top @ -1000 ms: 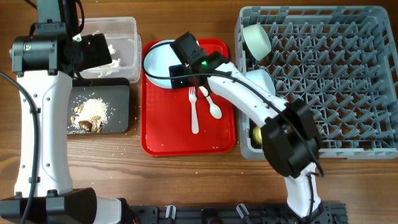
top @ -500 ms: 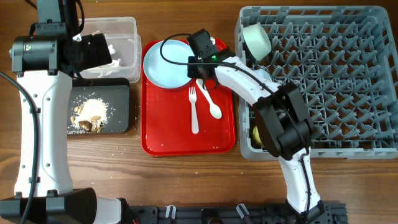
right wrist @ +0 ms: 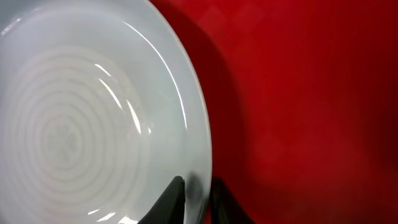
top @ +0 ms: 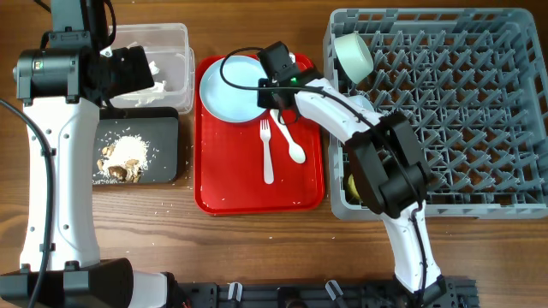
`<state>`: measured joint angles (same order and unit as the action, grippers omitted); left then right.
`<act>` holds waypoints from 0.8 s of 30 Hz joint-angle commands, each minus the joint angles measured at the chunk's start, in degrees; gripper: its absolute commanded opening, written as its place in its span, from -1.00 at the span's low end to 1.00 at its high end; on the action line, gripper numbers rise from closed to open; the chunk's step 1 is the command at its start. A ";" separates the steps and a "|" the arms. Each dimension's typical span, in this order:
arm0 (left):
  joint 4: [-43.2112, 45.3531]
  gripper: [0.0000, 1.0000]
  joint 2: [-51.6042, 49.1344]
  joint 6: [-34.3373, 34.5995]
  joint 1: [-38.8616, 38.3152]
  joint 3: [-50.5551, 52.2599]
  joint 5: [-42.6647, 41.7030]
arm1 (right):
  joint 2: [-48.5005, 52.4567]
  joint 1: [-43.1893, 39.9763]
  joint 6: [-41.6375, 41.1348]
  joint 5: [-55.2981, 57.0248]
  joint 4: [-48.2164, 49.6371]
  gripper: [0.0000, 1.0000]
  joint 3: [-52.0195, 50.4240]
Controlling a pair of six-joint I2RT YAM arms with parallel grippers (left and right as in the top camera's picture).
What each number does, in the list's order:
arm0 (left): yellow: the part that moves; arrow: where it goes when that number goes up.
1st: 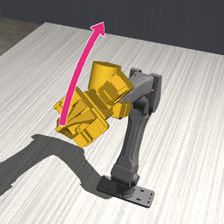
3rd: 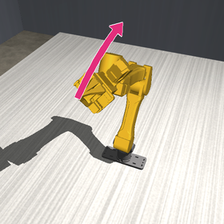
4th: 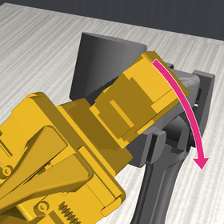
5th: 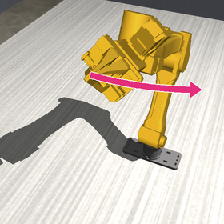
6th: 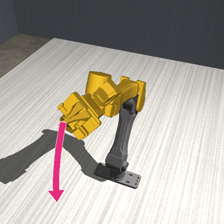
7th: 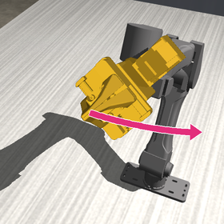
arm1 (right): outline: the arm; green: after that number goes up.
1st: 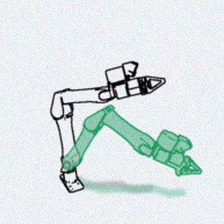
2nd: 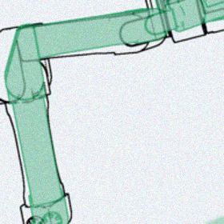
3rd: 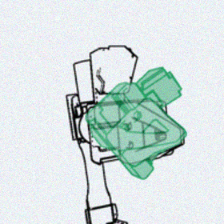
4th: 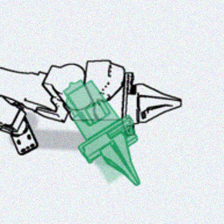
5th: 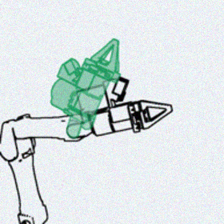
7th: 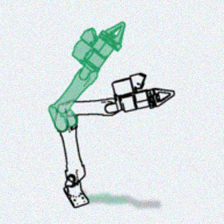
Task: Sort waste into correct bins and load items into the dishwasher rack
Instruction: 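Lift the white plate and stand it in the dish rack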
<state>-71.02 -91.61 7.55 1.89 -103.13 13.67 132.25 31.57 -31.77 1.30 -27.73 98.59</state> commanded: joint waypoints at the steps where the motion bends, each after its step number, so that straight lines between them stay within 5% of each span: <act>1: 0.02 1.00 -0.13 -0.72 0.26 -0.35 0.31 | 2.43 0.28 -1.38 -0.55 -0.13 -0.90 -0.46; 6: 0.02 1.00 -0.11 -0.72 0.26 -0.35 0.31 | -0.11 -0.55 2.43 -0.48 0.02 -0.91 0.11; 13: 0.02 1.00 -0.11 -0.72 0.26 -0.35 0.31 | -20.35 -6.73 13.55 7.63 -1.11 -0.91 0.72; 18: 0.02 1.00 -0.11 -0.72 0.26 -0.35 0.31 | -34.42 -11.04 29.51 34.71 -3.91 -0.91 0.72; 24: 0.02 1.00 -0.11 -0.72 0.26 -0.35 0.31 | -35.04 -15.08 46.31 57.57 -5.14 -0.91 -0.63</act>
<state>-71.02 -91.61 7.55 1.89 -103.13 13.67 96.44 18.37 4.34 44.88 -32.58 99.07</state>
